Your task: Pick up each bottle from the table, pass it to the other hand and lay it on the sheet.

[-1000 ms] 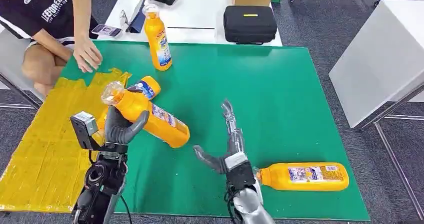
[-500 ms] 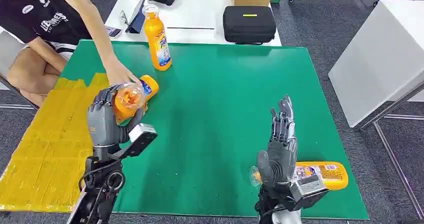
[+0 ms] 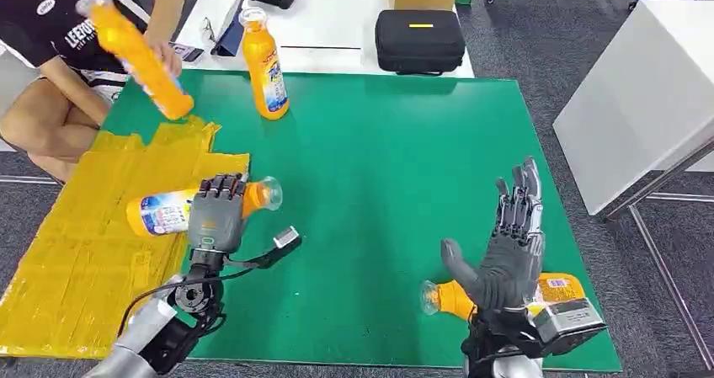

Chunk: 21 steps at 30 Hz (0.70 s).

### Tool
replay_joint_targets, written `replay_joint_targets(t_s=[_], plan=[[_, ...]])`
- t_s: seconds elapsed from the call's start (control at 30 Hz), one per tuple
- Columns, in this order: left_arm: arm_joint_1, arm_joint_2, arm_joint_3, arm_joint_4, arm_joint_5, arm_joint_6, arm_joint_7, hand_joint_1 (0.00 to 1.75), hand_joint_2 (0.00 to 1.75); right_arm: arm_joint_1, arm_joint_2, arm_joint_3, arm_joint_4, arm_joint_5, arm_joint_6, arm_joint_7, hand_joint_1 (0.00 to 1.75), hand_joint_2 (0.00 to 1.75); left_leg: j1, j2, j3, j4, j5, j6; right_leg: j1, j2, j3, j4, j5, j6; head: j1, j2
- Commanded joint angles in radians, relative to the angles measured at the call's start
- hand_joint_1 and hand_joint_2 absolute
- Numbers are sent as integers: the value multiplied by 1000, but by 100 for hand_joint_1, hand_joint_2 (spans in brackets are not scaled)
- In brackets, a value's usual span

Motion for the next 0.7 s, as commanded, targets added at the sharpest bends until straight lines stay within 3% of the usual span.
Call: replay_joint_targets(t_s=[0.03, 0.2, 0.23, 0.27, 0.47, 0.53, 0.57, 0.6, 0.7], plan=[[-101, 30, -5, 306, -3, -13, -49, 175, 175, -39, 26, -69, 61, 83, 38, 75, 0, 175, 1, 1, 5, -1, -2, 0, 1, 1, 4, 0, -1, -5, 0, 0], [-103, 33, 16, 323, -3, -20, -42, 175, 175, -40, 27, -70, 68, 97, 39, 80, 0, 175, 1, 0, 4, 0, -2, 0, 2, 0, 4, 0, -1, -5, 0, 0], [-102, 36, 39, 330, -3, -18, -37, 136, 175, -39, 25, -68, 69, 113, 38, 85, 0, 175, 1, 1, 6, 0, -3, 1, 2, 1, 6, 0, -2, -6, 0, 0], [-102, 43, 52, 341, -3, -5, -23, 0, 175, -36, 24, -64, 67, 146, 33, 88, 0, 175, 1, 1, 6, 0, -3, 1, 2, 1, 6, 0, -2, -6, 0, 0], [-84, 47, 140, 354, -3, -3, -2, 0, 175, -42, -3, -20, 65, 415, -12, 161, 0, 175, 1, 2, 5, 0, -2, 0, 2, 2, 4, 0, -1, -5, 0, 0], [-74, 36, 181, 342, -3, 4, 6, 0, 175, -34, -23, -2, 71, 571, -41, 214, 0, 175, 1, 1, 4, 0, -2, 0, 2, 1, 4, -1, -1, -5, 0, 0], [-74, 36, 181, 342, -3, 4, 6, 0, 175, -32, -23, -2, 71, 572, -42, 214, 0, 175, 1, 1, 2, 0, -1, 0, 1, 1, 3, -1, 0, -3, 0, 0], [-69, 27, 233, 335, 0, 8, 0, 0, 175, -24, -31, 5, 69, 657, -63, 231, 0, 175, 1, 1, 5, 0, -2, 1, 2, 1, 5, -1, -2, -5, 0, 0], [-62, 10, 349, 313, 13, 25, -35, 0, 175, -4, -35, 2, 49, 695, -68, 234, 0, 175, 1, 0, 4, 0, -2, 1, 1, 0, 4, -1, -1, -4, 0, 0]])
